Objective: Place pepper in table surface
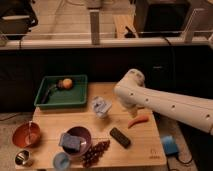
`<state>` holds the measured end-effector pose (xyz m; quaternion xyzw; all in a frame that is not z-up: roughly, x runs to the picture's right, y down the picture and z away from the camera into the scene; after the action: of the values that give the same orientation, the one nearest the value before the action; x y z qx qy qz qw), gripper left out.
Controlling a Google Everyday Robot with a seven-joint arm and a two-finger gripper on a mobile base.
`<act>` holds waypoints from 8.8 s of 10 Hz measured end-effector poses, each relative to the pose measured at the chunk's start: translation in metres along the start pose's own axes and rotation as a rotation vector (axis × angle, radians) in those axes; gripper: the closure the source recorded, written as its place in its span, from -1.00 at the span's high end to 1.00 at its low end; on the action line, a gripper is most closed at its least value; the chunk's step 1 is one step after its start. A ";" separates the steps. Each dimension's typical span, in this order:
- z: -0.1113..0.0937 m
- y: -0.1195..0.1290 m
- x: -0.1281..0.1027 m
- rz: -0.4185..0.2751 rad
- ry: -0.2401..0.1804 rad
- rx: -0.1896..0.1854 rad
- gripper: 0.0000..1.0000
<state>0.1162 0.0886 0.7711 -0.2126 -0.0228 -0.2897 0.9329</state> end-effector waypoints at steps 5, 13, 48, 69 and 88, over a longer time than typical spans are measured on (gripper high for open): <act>0.016 0.001 -0.002 -0.001 -0.037 -0.027 0.60; 0.141 0.063 -0.014 0.073 -0.264 -0.167 0.51; -0.042 0.033 0.060 0.186 -0.372 0.185 -1.00; 0.108 0.038 -0.022 0.266 -0.610 -0.159 0.60; 0.103 0.036 -0.022 0.252 -0.611 -0.087 0.60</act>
<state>0.1264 0.1692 0.8474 -0.3305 -0.2624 -0.0956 0.9015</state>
